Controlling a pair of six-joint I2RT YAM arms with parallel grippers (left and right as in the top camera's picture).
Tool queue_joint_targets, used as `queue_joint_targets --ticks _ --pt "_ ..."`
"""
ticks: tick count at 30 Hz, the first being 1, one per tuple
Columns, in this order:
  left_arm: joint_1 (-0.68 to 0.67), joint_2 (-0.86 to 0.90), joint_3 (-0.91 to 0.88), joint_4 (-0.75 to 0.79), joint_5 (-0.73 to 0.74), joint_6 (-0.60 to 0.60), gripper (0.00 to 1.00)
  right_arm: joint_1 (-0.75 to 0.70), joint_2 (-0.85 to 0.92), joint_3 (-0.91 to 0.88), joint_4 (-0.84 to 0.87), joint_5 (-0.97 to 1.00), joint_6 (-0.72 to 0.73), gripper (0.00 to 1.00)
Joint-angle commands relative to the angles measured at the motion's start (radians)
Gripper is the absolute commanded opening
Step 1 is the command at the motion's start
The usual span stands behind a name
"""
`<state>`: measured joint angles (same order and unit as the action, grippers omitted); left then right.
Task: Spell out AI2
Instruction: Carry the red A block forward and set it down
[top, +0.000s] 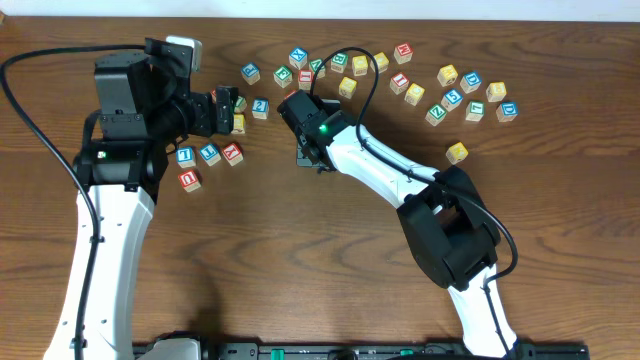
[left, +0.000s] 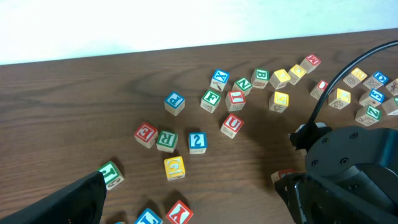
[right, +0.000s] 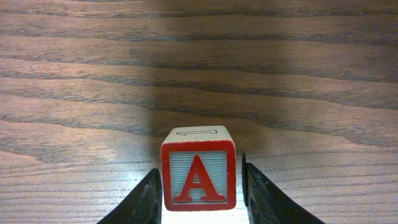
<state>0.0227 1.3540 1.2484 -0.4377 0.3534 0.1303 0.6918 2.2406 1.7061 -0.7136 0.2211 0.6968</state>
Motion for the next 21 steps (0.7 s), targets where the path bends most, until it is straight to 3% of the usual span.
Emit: queue_joint_targets --ticks 1,12,21 --pt "0.000 -0.002 0.026 0.003 0.001 -0.008 0.98 0.003 0.021 0.005 -0.005 0.013 -0.004 0.39" --pt "0.000 -0.002 0.026 0.003 0.001 -0.008 0.97 -0.019 -0.097 0.066 -0.060 0.016 -0.041 0.48" --pt "0.000 -0.002 0.026 0.003 0.001 -0.008 0.98 -0.085 -0.241 0.066 -0.058 0.035 -0.082 0.63"
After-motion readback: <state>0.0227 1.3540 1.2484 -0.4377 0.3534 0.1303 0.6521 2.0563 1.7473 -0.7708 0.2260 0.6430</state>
